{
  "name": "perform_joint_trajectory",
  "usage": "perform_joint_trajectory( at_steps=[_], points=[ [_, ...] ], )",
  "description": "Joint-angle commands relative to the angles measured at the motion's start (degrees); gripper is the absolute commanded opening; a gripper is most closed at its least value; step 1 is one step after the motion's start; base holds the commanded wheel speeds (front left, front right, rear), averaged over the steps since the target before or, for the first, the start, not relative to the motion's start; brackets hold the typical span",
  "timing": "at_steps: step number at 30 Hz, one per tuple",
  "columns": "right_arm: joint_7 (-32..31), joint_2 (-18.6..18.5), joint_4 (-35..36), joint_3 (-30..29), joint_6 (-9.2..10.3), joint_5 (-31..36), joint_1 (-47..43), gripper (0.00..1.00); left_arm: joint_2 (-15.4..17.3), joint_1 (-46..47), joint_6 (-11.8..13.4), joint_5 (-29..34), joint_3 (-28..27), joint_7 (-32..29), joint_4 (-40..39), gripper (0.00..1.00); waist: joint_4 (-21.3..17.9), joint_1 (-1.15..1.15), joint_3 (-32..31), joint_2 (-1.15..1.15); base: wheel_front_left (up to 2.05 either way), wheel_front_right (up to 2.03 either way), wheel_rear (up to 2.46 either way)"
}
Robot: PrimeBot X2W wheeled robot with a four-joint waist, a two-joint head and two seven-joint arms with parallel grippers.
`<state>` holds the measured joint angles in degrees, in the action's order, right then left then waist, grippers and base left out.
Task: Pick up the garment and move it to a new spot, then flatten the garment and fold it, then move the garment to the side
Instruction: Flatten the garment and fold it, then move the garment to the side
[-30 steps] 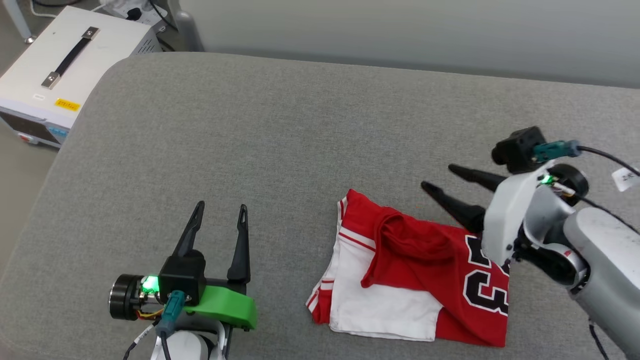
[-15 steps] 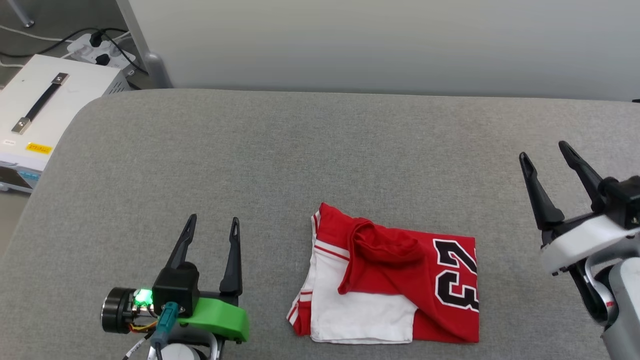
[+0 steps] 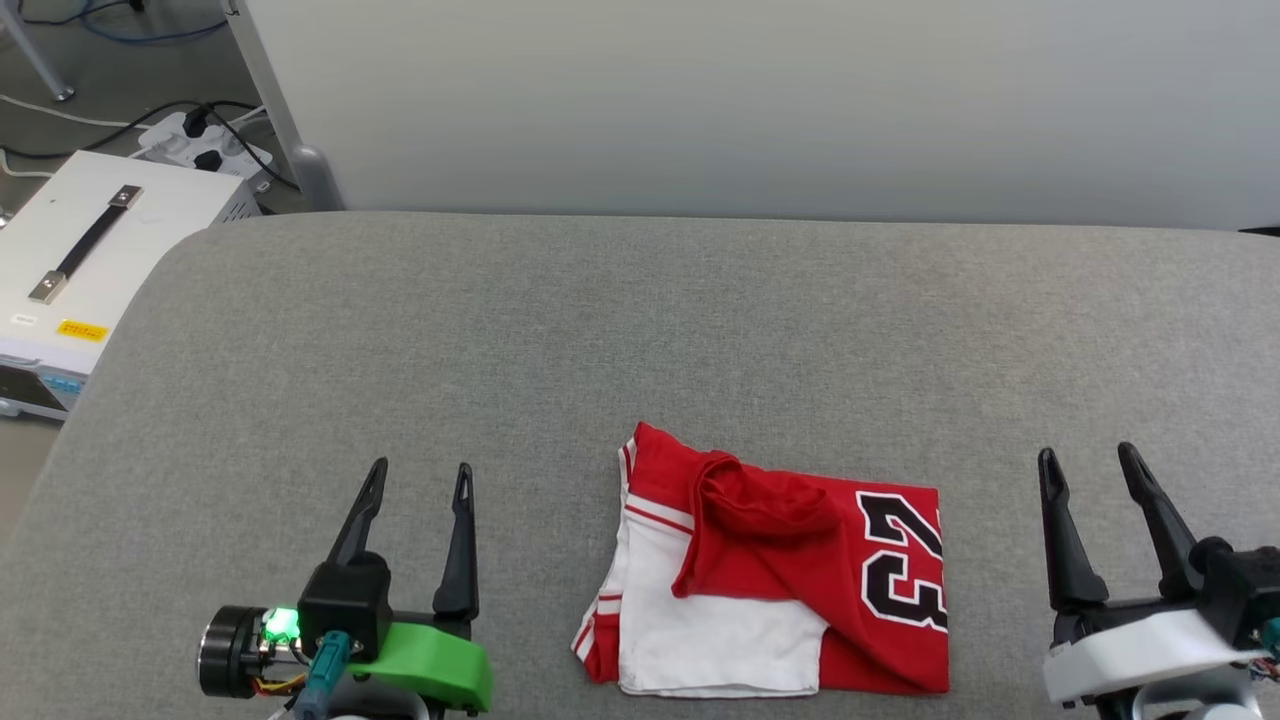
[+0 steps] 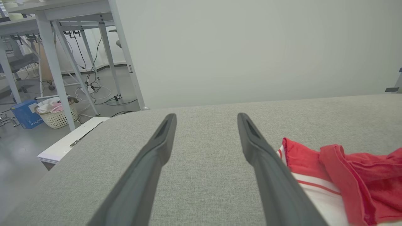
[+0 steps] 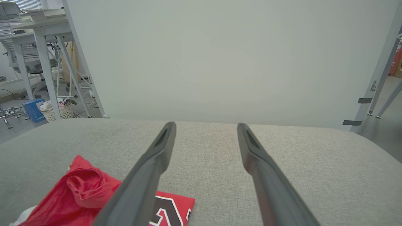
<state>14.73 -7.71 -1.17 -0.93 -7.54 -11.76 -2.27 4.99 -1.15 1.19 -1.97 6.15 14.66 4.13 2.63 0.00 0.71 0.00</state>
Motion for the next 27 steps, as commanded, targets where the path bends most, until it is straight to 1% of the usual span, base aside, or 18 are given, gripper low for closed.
perform_joint_trajectory(
  at_steps=[1,8,19,22,27],
  points=[
    [0.3,0.5,0.8,-0.3,0.05,0.7,-1.5,1.0,0.0,-1.0,-0.3,-0.1,0.0,0.3,-0.1,1.0,0.1,0.0,-0.2,0.0,0.0,0.0,0.0],
    [0.3,2.1,2.4,-1.1,0.05,1.1,-5.6,1.0,-0.2,-1.9,-0.3,-0.1,0.1,0.3,0.2,1.0,-0.1,0.0,-1.2,0.0,0.0,0.0,0.0],
    [0.3,1.8,2.0,0.1,0.05,2.2,-5.8,1.0,-0.3,-2.6,-0.3,0.1,0.2,0.3,0.9,1.0,-0.1,0.0,-1.4,0.0,0.0,0.0,0.0],
    [0.3,0.7,2.7,-0.7,0.05,2.4,-3.8,1.0,-0.3,-2.5,-0.2,0.1,0.2,0.3,0.9,1.0,0.0,0.0,-1.0,0.0,0.0,0.0,0.0],
    [0.3,-3.7,3.9,-2.7,0.05,0.6,3.7,1.0,-0.3,-1.8,-0.4,0.1,0.2,0.3,1.2,1.0,0.2,0.0,-0.3,0.0,0.0,0.0,0.0]
  ],
)
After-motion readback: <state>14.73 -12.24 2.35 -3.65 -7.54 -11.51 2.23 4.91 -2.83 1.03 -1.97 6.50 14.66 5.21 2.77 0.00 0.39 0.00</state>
